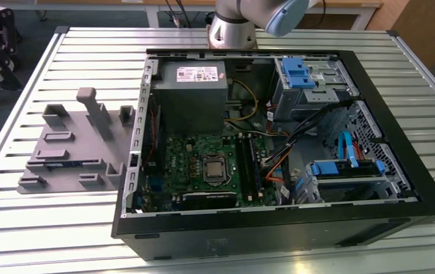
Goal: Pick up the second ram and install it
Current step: 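Pick up the second ram and move it above second insertion slot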
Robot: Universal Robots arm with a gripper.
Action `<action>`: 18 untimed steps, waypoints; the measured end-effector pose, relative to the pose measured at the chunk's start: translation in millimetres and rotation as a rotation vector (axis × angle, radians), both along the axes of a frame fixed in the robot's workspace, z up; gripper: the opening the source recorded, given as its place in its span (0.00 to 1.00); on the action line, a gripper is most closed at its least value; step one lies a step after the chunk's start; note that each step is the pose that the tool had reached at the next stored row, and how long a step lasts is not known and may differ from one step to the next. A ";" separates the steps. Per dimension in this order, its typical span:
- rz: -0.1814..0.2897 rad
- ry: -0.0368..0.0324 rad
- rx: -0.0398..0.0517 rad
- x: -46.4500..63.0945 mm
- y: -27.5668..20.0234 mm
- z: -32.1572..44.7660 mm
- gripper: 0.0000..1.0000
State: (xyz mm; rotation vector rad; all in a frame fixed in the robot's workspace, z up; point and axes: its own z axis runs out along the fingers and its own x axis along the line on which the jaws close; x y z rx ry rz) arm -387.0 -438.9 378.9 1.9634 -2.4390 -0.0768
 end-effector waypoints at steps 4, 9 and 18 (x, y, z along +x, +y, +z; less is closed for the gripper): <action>0.016 0.0000 0.0000 0.0 0.0 0.0 0.11; 0.036 0.0000 0.0000 0.0 0.0 0.0 0.11; 0.052 0.0000 0.0000 0.0 0.0 0.0 0.11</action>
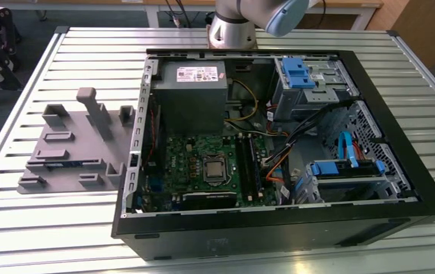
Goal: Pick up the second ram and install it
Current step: 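Pick up the second ram and move it above second insertion slot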
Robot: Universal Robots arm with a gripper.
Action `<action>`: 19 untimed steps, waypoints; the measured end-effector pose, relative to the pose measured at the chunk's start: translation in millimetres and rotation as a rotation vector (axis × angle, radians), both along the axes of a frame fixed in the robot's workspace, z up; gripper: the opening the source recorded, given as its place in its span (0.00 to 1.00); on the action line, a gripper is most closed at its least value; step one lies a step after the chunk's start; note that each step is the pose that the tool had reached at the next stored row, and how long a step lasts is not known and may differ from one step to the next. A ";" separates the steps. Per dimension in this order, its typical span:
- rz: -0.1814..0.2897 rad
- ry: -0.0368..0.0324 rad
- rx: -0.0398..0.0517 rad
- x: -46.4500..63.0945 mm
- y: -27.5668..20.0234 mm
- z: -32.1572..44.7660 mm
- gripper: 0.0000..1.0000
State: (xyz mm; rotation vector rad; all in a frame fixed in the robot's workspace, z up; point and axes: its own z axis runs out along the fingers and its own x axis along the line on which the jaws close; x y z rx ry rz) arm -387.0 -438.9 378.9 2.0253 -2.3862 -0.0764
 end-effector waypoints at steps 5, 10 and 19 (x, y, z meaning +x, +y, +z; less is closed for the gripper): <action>0.000 0.0000 0.0000 0.0 0.0 0.0 0.11; 0.001 0.0000 0.0000 0.0 0.0 -0.2 0.11; 0.008 -0.0003 0.0000 -4.1 -0.1 -10.2 0.11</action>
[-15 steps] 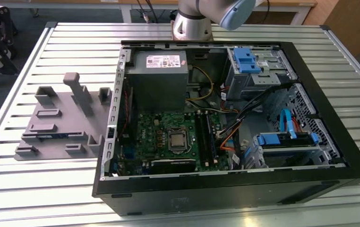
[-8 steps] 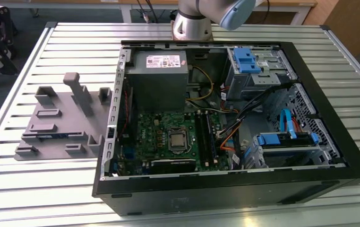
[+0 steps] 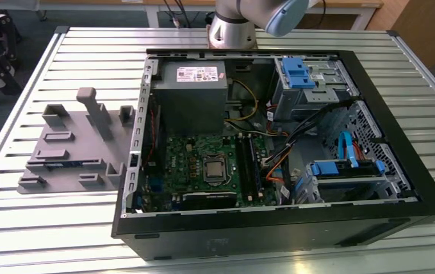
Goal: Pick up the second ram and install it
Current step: 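Pick up the second ram and move it above second insertion slot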
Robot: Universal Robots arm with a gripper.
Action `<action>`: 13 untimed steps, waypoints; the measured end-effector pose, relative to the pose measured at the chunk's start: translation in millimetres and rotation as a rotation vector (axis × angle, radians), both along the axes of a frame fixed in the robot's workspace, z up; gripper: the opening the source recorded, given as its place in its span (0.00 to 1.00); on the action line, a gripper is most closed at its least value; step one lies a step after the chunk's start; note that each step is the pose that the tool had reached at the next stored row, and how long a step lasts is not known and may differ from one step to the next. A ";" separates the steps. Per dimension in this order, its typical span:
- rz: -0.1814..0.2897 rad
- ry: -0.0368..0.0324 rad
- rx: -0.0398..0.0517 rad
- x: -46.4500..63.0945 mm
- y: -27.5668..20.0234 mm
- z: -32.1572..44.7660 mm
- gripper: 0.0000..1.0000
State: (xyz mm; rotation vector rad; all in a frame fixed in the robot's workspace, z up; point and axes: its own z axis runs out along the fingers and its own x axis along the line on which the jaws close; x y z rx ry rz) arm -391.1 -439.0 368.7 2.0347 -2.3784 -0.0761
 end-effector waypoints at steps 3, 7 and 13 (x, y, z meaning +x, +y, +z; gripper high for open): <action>0.000 -0.0001 0.0000 -0.8 0.0 -2.0 0.11; 0.000 -0.0004 0.0000 -1.8 0.0 -4.7 0.11; 0.000 -0.0007 0.0000 -3.4 0.0 -8.7 0.11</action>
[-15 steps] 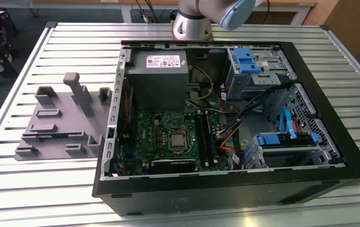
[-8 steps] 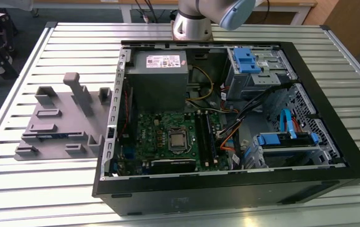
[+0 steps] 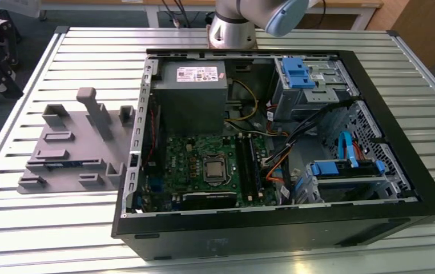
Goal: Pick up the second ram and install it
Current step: 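Pick up the second ram and move it above second insertion slot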
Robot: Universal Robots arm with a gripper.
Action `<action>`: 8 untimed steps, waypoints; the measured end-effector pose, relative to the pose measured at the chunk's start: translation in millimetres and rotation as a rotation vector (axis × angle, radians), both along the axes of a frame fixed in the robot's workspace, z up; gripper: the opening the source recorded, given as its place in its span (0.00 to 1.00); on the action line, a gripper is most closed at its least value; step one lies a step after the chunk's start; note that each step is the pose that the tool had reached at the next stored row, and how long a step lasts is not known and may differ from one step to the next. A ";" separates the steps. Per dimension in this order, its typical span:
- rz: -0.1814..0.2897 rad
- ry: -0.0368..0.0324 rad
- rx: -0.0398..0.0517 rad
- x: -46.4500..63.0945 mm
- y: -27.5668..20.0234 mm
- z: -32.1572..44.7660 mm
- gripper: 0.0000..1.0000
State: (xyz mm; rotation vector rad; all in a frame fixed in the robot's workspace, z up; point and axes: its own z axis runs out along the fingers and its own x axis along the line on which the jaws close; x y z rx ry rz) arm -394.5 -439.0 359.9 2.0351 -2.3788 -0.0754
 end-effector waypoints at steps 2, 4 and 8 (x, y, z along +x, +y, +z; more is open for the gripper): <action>0.000 -0.0001 0.0000 -0.5 0.0 -1.3 0.11; 0.000 -0.0002 0.0000 -1.1 0.0 -2.6 0.11; 0.000 -0.0004 0.0000 -2.1 0.0 -5.3 0.11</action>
